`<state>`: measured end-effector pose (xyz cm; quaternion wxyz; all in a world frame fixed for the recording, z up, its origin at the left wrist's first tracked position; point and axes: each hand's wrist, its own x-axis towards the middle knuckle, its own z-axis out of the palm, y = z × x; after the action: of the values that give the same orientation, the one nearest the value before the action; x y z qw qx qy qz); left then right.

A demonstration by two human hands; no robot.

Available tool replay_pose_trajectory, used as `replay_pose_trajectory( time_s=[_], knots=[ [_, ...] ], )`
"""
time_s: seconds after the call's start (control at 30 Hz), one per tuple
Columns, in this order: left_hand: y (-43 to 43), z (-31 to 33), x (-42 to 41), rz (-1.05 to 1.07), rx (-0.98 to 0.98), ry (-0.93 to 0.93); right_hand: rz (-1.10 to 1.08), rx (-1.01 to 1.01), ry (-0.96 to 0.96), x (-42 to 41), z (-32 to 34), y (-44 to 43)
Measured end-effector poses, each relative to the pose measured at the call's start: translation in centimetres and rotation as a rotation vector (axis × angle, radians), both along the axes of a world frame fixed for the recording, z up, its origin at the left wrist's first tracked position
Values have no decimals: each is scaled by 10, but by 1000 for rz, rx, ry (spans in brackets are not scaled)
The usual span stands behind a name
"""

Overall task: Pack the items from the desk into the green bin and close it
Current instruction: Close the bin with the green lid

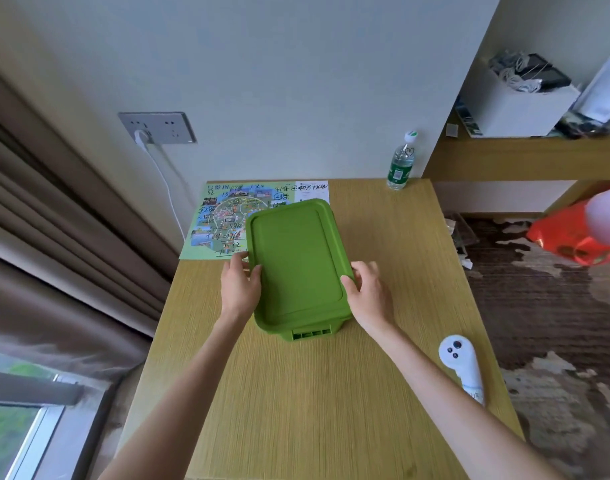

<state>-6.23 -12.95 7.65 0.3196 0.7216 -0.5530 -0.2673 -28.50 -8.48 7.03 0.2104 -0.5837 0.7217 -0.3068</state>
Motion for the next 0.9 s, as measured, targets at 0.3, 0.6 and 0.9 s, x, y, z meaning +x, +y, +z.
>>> replay_pose_trajectory(
  time_s=[0.3, 0.6, 0.9],
  knots=[
    [2, -18, 2, -80, -76, -20, -1, 62, -41, 4, -14, 9],
    [7, -28, -2, -94, -102, 4, 13, 70, -207, 9, -27, 17],
    [-39, -23, 5, -123, -56, -111, 147, 116, -194, 12, -11, -19]
  ],
)
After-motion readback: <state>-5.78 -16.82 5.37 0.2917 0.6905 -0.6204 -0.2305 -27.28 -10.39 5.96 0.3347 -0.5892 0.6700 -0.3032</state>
